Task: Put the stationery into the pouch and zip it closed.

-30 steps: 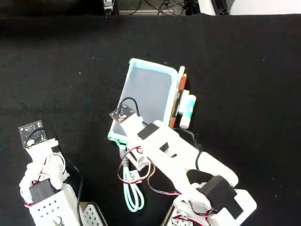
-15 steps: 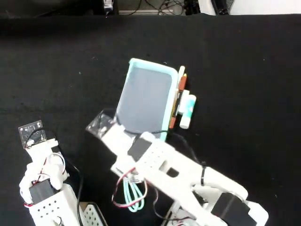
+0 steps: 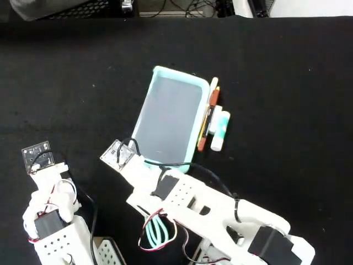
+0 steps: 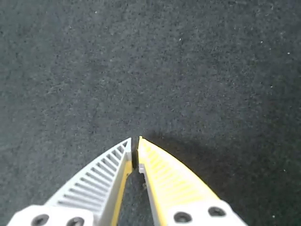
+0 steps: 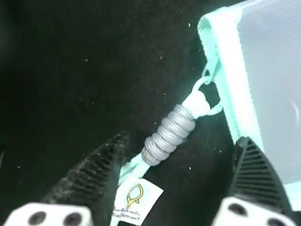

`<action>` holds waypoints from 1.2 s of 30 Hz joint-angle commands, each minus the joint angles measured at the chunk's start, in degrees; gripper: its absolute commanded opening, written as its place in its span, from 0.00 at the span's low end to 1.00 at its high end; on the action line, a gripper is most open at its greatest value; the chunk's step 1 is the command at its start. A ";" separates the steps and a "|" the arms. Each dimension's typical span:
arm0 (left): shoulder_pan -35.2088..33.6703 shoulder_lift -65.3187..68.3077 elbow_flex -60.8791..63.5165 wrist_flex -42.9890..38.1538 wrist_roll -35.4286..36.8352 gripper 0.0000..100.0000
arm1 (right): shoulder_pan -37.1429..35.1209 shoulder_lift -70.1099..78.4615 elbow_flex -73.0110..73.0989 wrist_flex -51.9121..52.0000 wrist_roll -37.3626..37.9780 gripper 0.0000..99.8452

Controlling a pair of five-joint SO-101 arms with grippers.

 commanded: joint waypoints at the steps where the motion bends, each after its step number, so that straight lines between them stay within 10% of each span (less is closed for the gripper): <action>1: -0.31 -0.18 0.75 0.70 0.44 0.04 | 1.32 -1.54 0.04 -0.18 -0.26 0.35; 11: -0.31 -0.18 0.75 0.70 0.44 0.04 | 6.24 10.24 -8.04 5.01 0.26 0.01; 26: -0.31 -0.18 0.75 0.70 0.44 0.04 | 6.51 -6.55 -3.65 17.14 3.43 0.01; 36: -0.31 -0.18 0.75 0.70 0.44 0.04 | 7.12 -14.29 4.09 17.14 18.29 0.06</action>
